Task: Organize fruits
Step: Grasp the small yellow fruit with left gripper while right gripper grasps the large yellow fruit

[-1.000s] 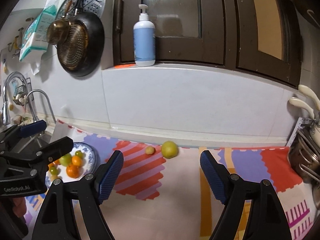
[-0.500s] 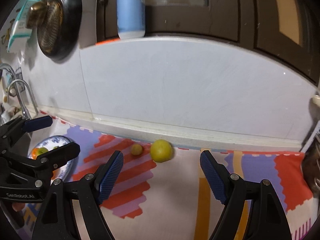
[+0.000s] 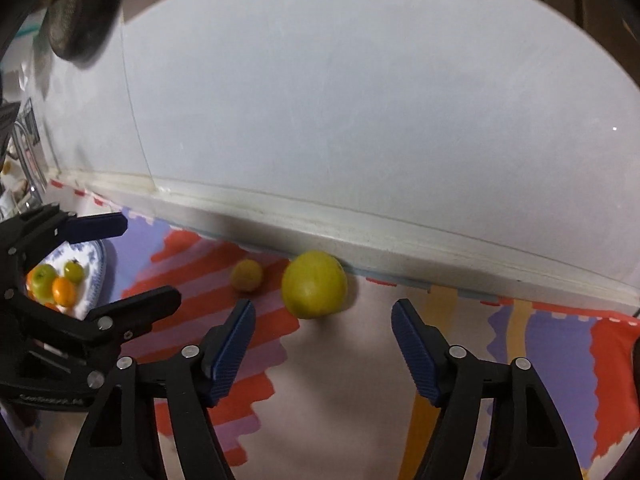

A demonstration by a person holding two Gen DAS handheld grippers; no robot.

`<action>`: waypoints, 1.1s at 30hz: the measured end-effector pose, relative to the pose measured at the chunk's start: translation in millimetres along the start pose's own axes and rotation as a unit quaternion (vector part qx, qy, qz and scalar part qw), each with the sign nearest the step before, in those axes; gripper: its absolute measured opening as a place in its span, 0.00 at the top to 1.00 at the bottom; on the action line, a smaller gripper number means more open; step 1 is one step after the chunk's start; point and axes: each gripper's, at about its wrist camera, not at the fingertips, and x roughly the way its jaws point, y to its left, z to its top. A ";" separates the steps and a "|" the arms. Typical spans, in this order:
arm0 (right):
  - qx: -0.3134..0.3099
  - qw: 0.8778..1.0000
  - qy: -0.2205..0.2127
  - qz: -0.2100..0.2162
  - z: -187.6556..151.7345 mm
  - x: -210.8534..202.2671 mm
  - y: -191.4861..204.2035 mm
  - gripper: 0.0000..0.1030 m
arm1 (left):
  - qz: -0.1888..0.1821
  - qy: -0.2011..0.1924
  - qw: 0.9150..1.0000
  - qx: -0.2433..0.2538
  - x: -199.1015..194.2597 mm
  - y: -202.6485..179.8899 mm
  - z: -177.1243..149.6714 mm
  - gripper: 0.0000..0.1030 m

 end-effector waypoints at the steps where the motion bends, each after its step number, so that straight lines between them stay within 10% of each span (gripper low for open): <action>1: -0.002 1.000 0.003 0.001 -0.5 3.9 -0.7 0.35 | -0.002 0.005 1.000 0.003 5.8 -0.7 0.7 0.28; 33: -0.002 0.997 0.026 0.072 4.5 39.4 -10.2 0.55 | -0.042 0.043 0.998 0.002 54.0 3.5 8.9 0.73</action>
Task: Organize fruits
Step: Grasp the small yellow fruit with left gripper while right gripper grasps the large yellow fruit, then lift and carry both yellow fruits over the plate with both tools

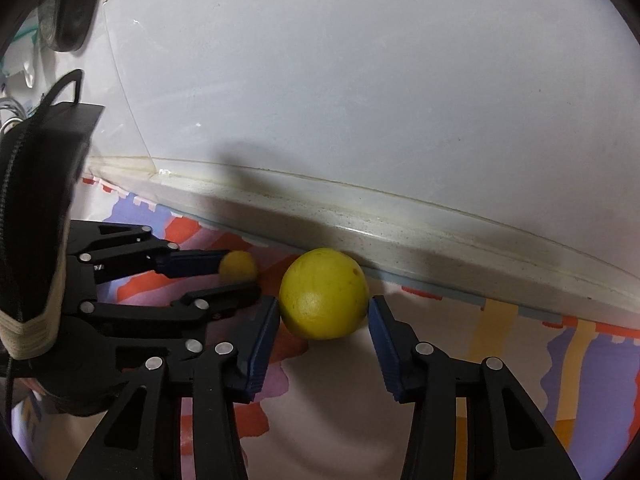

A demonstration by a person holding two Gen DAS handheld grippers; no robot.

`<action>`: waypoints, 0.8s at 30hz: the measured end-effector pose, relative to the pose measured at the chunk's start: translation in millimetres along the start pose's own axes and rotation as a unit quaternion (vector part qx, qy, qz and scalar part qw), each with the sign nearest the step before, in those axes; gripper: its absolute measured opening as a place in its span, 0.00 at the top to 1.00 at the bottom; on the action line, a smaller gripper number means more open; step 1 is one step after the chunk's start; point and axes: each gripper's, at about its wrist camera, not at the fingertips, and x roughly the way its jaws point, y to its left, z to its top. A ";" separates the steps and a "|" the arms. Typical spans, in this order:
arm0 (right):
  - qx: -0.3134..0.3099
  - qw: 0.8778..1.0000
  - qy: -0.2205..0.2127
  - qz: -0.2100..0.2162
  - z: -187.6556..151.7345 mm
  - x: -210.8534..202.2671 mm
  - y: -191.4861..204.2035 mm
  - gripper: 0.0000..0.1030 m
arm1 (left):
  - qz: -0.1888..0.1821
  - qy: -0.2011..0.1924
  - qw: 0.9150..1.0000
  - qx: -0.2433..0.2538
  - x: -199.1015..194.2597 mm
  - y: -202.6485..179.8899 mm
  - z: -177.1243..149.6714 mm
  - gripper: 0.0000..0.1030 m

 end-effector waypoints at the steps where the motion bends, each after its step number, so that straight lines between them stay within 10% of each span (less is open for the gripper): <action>1: 0.001 1.000 -0.001 -0.003 -1.1 -1.5 -0.5 0.55 | -0.001 -0.005 1.000 -0.003 -5.1 1.2 -1.1 0.73; 24: 0.020 1.000 -0.003 -0.008 9.8 3.1 7.9 0.55 | -0.001 -0.027 0.998 -0.058 -33.6 12.2 -14.8 0.73</action>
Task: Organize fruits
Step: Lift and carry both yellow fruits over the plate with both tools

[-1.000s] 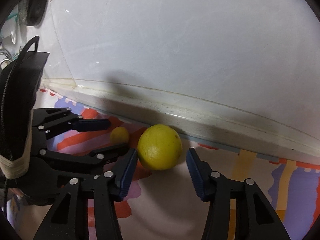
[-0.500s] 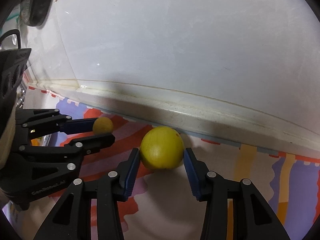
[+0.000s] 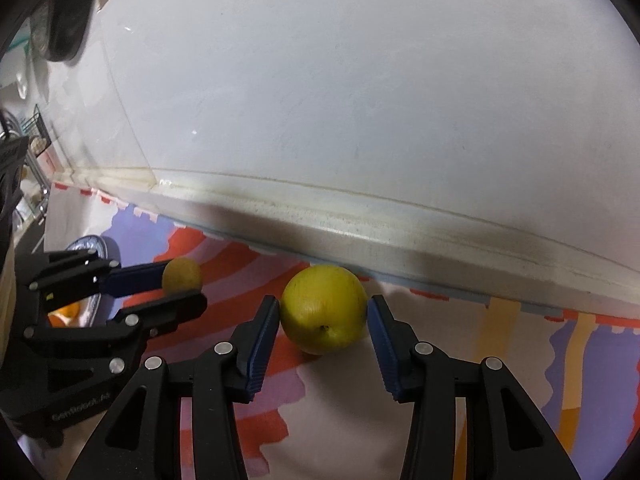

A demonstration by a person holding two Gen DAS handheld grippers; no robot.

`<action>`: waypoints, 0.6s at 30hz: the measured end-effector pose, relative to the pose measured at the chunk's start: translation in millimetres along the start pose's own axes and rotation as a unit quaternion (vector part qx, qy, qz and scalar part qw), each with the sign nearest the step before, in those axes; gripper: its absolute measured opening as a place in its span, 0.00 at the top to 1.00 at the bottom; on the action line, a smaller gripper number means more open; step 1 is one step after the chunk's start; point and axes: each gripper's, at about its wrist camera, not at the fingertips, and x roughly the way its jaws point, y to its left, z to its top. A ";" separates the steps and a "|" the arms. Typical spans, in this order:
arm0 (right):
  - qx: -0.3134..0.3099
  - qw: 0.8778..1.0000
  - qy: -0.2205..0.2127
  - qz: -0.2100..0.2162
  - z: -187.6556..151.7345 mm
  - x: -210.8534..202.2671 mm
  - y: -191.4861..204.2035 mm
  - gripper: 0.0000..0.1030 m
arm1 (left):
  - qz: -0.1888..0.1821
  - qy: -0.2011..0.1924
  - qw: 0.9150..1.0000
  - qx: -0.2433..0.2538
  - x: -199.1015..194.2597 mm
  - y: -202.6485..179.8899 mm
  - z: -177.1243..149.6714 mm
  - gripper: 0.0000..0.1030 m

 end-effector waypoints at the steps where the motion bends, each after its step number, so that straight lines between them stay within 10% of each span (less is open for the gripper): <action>1: 0.000 1.000 0.000 0.000 0.9 0.2 -0.1 0.55 | 0.001 -0.001 1.000 -0.002 -0.2 1.2 0.5 0.73; 18: 0.006 1.000 0.020 0.001 -3.7 11.1 9.3 0.52 | 0.009 -0.009 1.000 -0.015 -9.2 9.8 -3.7 0.73</action>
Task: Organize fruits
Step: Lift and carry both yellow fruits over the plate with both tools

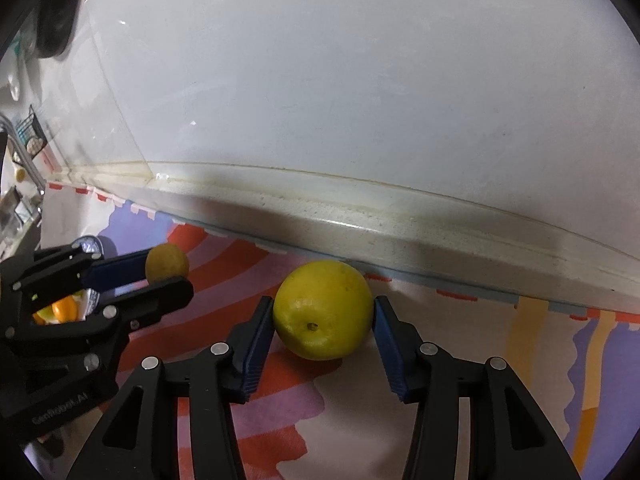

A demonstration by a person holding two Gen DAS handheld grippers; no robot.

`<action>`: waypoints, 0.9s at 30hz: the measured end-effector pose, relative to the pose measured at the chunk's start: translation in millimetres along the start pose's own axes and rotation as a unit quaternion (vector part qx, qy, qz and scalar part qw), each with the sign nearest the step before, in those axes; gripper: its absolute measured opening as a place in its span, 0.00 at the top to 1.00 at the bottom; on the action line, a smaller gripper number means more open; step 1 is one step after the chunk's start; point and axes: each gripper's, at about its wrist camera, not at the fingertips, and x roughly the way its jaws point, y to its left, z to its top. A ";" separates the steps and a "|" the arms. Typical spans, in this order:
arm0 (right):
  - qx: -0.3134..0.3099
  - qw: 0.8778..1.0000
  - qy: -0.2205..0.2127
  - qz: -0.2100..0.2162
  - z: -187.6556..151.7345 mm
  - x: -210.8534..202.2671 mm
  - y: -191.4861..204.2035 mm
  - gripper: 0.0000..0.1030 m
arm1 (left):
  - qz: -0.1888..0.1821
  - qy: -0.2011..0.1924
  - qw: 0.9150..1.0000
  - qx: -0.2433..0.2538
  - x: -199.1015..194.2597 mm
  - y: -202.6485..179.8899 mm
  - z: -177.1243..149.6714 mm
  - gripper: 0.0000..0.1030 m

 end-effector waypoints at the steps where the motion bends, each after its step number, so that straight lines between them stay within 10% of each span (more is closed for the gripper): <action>1: 0.000 1.000 -0.001 0.001 -1.0 -1.8 1.1 0.52 | 0.001 -0.002 1.000 0.000 -2.7 -0.2 -0.8 0.73; 27: -0.014 0.993 -0.117 0.012 -24.7 -155.6 74.9 0.52 | 0.013 -0.112 0.993 -0.021 -163.1 -7.4 -36.6 0.73</action>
